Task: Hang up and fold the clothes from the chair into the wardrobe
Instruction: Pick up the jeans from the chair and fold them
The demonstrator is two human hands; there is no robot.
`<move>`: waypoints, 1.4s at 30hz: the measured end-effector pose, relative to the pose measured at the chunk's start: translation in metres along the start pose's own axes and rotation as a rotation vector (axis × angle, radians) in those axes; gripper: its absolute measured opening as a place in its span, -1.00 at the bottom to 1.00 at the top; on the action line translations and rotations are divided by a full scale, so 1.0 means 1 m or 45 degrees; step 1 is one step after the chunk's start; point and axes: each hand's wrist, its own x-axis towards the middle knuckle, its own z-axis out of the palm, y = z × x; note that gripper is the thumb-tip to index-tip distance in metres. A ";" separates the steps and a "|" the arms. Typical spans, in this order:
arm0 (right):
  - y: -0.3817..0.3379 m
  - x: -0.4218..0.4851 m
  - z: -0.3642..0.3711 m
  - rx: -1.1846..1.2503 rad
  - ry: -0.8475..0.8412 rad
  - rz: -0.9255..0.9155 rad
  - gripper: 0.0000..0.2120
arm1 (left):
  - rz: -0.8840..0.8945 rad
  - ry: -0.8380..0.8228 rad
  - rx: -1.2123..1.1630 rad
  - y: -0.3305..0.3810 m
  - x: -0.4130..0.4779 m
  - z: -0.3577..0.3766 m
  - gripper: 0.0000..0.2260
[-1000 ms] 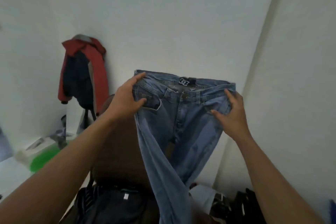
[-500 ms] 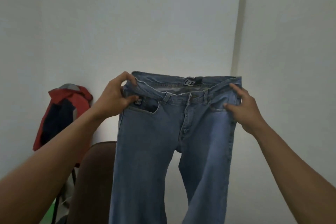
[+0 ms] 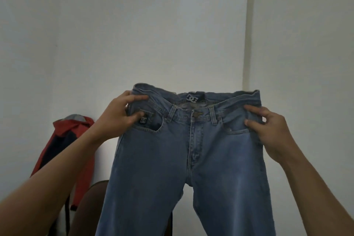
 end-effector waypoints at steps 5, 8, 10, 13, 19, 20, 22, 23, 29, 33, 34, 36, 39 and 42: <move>0.002 0.010 0.016 -0.022 -0.047 0.368 -0.75 | -0.349 -0.138 0.019 -0.008 0.014 -0.001 -0.58; -0.003 0.023 0.037 -0.047 -0.046 0.496 -0.82 | -0.575 -0.117 -0.036 -0.009 0.025 0.020 -0.59; -0.008 0.030 0.053 -0.077 -0.052 0.507 -0.74 | -0.610 -0.089 -0.025 -0.003 0.032 0.033 -0.59; -0.025 0.033 0.078 -0.107 -0.114 0.479 -0.74 | -0.606 -0.070 -0.101 0.023 0.040 0.049 -0.79; -0.060 0.027 0.117 -0.097 -0.232 0.282 -0.75 | -0.517 -0.107 -0.284 0.072 0.061 0.070 -0.50; -0.066 0.025 0.120 -0.091 -0.247 0.241 -0.72 | -0.499 -0.115 -0.319 0.079 0.064 0.071 -0.51; -0.077 0.021 0.126 -0.082 -0.302 0.177 -0.76 | -0.470 -0.144 -0.407 0.093 0.066 0.072 -0.56; -0.081 0.019 0.127 -0.082 -0.336 0.145 -0.76 | -0.462 -0.168 -0.447 0.098 0.068 0.072 -0.57; -0.098 0.014 0.126 -0.054 -0.395 -0.037 -0.78 | -0.487 -0.306 -0.686 0.119 0.069 0.061 -0.48; -0.097 0.013 0.124 -0.013 -0.331 -0.130 -0.70 | -0.413 -0.284 -0.905 0.121 0.065 0.057 -0.63; -0.097 0.012 0.124 -0.017 -0.306 -0.157 -0.69 | -0.394 -0.280 -0.934 0.120 0.064 0.056 -0.56; -0.097 0.012 0.123 -0.043 -0.269 -0.219 -0.65 | -0.394 -0.284 -1.000 0.117 0.063 0.054 -0.47; -0.097 0.014 0.118 -0.045 -0.221 -0.286 -0.51 | -0.379 -0.289 -1.100 0.120 0.059 0.053 -0.61; -0.097 0.019 0.111 0.041 -0.151 -0.342 -0.37 | -0.189 -0.164 -0.924 0.113 0.054 0.060 -0.69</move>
